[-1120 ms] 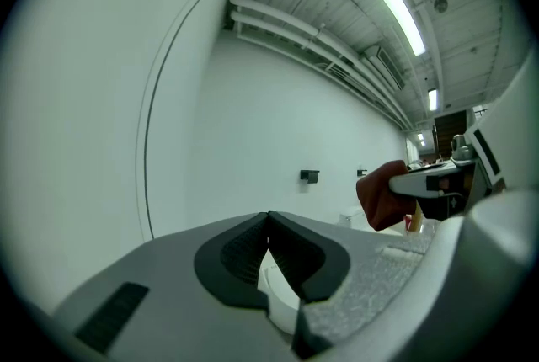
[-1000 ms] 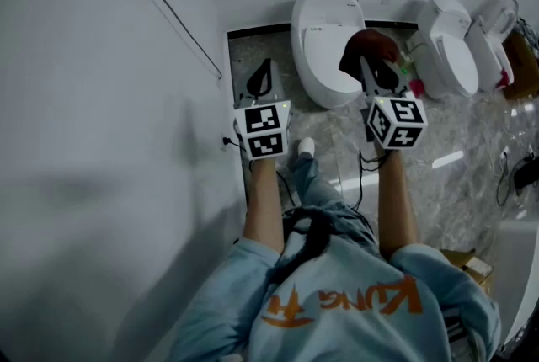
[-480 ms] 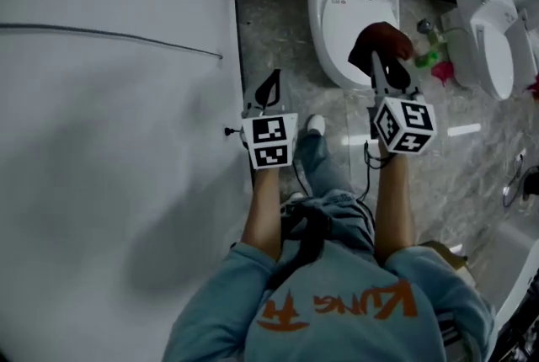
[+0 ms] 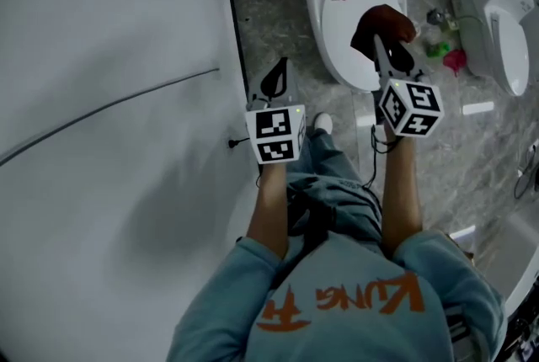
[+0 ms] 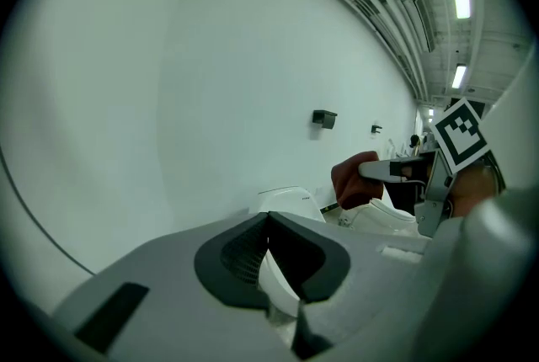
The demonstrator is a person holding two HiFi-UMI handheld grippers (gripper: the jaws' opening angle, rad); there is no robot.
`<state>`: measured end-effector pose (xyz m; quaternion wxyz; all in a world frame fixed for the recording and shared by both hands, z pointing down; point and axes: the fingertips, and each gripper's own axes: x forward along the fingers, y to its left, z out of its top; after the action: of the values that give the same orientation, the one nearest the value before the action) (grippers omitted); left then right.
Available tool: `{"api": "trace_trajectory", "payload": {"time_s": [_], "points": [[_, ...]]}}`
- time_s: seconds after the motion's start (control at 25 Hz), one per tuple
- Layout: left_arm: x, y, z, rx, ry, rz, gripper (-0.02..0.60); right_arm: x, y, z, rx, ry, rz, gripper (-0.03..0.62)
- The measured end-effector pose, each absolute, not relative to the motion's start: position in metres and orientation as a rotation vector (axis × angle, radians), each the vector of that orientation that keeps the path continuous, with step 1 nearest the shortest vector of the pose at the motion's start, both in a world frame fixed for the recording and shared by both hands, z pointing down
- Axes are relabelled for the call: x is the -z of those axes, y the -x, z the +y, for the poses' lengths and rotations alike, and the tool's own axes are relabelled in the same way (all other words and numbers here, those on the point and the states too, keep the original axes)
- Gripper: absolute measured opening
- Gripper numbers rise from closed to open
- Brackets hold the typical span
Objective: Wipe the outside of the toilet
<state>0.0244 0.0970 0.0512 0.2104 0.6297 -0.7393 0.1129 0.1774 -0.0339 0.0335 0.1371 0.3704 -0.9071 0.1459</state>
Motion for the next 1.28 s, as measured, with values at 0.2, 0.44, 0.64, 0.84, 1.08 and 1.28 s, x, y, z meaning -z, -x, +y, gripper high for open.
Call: {"api": "trace_trajectory", "payload": {"time_s": [0.2,0.44,0.64,0.84,1.08,1.28], "points": [[-0.057,-0.002,0.087,-0.327,-1.703,-2.059,-0.002,-0.038,-0.152,-0.040,-0.444,-0.986,-2.638,0.072],[-0.080,0.007,0.065,-0.301,-1.681,-2.010,-0.002,-0.060,-0.137,-0.059,-0.469,-0.974,-2.597,0.072],[-0.128,0.020,0.062,-0.291,-1.631,-1.940,-0.002,-0.112,-0.124,-0.057,-0.500,-0.946,-2.502,0.072],[-0.178,0.042,0.059,-0.278,-1.580,-1.883,-0.002,-0.172,-0.099,-0.052,-0.536,-0.921,-2.431,0.072],[-0.233,0.052,0.047,-0.316,-1.584,-1.795,-0.002,-0.238,-0.059,-0.040,-0.566,-0.849,-2.399,0.072],[-0.287,0.059,0.043,-0.343,-1.583,-1.714,-0.002,-0.294,-0.034,-0.023,-0.529,-0.759,-2.350,0.072]]}}
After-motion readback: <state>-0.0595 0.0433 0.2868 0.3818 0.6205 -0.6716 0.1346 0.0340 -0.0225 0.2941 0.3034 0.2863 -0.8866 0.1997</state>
